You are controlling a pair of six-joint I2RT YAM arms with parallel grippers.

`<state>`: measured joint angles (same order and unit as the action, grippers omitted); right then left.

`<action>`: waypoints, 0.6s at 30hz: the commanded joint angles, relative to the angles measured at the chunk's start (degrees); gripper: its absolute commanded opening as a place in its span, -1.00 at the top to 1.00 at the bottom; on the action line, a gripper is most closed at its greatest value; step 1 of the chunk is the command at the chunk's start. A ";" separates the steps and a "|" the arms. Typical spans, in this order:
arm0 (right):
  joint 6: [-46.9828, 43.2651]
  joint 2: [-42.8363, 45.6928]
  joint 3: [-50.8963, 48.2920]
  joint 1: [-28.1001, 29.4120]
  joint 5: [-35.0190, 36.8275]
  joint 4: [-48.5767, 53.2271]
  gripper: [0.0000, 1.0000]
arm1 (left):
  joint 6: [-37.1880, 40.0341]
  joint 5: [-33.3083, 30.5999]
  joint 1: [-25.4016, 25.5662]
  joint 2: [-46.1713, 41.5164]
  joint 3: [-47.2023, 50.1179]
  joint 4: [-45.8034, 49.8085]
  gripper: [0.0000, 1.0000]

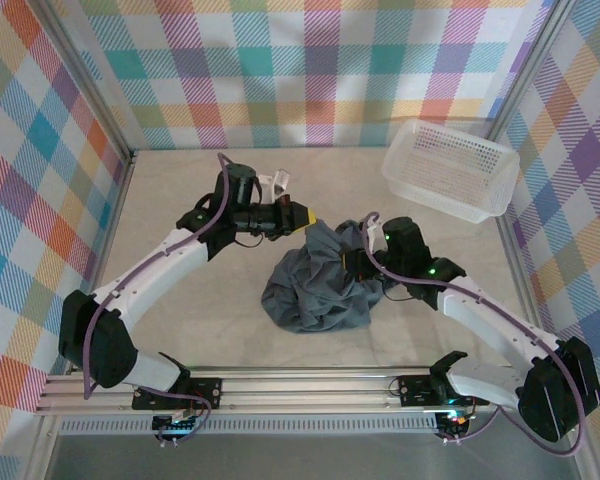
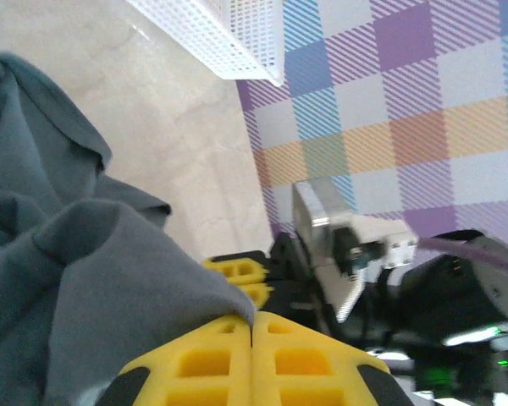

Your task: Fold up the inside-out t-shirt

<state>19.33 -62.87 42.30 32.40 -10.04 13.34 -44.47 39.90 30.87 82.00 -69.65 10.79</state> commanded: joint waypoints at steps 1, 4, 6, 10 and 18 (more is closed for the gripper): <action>-1.92 0.80 -1.60 -0.41 5.69 7.04 0.69 | -7.85 4.44 -1.35 -2.08 -2.05 -4.23 1.00; -4.60 2.45 0.37 0.60 1.54 8.02 0.20 | -6.89 4.20 -1.25 -1.84 -2.21 -2.15 1.00; -6.41 4.82 1.86 2.87 3.73 7.28 -0.06 | -6.53 3.72 -1.19 -1.84 -1.70 -1.73 1.00; -11.70 9.33 3.18 9.20 16.08 1.08 -0.12 | -6.51 3.49 -0.86 -1.33 -1.02 -1.49 1.00; -23.35 2.63 7.80 12.50 18.69 -7.44 -0.21 | -7.30 3.39 0.02 -0.19 -3.10 -1.47 1.00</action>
<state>5.08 -53.43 45.34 43.88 7.09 11.40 -50.15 42.41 30.24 81.89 -70.04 10.20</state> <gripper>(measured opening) 0.599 0.056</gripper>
